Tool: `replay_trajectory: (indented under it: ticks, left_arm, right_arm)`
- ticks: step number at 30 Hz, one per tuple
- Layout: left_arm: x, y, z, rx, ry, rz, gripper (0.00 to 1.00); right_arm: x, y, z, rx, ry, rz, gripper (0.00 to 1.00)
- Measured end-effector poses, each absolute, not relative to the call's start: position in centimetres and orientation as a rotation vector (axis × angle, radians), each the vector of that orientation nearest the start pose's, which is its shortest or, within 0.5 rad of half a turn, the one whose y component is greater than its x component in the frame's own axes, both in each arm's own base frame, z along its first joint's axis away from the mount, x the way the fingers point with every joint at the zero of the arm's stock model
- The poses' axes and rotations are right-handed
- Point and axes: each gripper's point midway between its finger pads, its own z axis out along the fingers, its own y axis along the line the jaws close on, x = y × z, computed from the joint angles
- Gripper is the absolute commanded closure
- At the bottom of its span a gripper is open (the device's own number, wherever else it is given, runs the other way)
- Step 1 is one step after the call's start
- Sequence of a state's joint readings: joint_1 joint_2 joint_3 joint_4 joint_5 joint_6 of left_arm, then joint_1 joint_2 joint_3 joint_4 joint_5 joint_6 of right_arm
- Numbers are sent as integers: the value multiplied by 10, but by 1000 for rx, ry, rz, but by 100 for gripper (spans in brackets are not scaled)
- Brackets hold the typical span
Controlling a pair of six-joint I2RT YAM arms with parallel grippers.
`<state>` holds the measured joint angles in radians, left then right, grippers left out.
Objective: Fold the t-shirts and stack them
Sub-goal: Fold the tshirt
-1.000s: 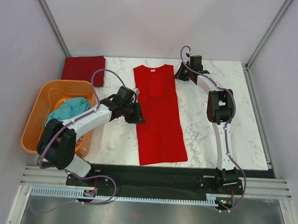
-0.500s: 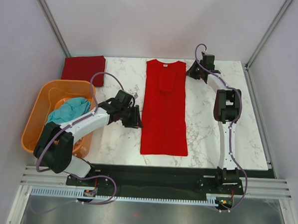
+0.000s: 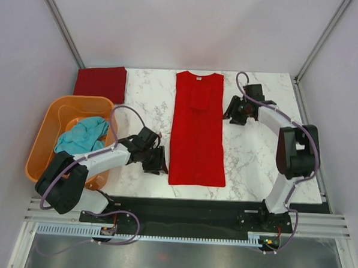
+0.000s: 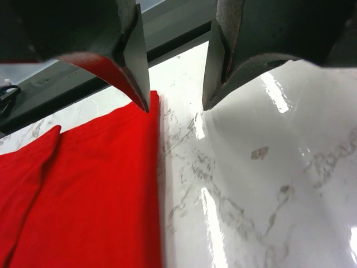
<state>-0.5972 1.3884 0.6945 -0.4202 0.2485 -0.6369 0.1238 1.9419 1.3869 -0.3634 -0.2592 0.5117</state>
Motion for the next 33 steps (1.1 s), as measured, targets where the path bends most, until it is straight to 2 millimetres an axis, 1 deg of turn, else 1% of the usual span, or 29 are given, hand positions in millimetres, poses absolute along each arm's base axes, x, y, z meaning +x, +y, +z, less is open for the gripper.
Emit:
replay_trajectory:
  ticks: [3, 5, 9, 11, 13, 16, 21, 24, 25, 27, 28, 29, 30, 33]
  left_arm:
    - [178, -208, 25, -28, 2858, -690, 48]
    - [175, -213, 23, -40, 2857, -710, 48]
    - [171, -228, 26, -15, 2837, -762, 48]
    - [169, -237, 28, -1, 2826, -789, 48]
    - [167, -243, 29, 7, 2819, -810, 49]
    - [164, -246, 28, -1, 2819, -819, 50]
    - [161, -248, 25, -17, 2827, -816, 54]
    - [158, -249, 23, -17, 2830, -817, 61]
    - [157, -250, 22, -15, 2833, -816, 72]
    - [156, -249, 19, -29, 2848, -805, 81]
    - [155, -248, 17, -33, 2854, -798, 90]
    - [154, -247, 15, -40, 2859, -789, 94]
    - [154, -246, 14, -47, 2860, -786, 98]
    - [154, -246, 15, -41, 2844, -789, 98]
  right_arm:
    - [392, 136, 70, 334, 2576, 583, 45]
    - [345, 145, 63, 297, 2632, 594, 45]
    - [270, 152, 49, 254, 2722, 612, 45]
    - [245, 152, 48, 249, 2730, 625, 45]
    - [229, 150, 50, 251, 2719, 636, 45]
    - [216, 146, 51, 257, 2696, 646, 46]
    - [197, 142, 37, 287, 2739, 637, 49]
    - [187, 140, 32, 295, 2758, 633, 49]
    - [185, 140, 31, 295, 2758, 634, 49]
    - [181, 140, 28, 298, 2764, 636, 51]
    - [178, 140, 26, 301, 2770, 639, 52]
    - [175, 140, 23, 305, 2781, 638, 53]
    - [170, 140, 20, 310, 2795, 641, 53]
    - [166, 143, 20, 300, 2796, 651, 56]
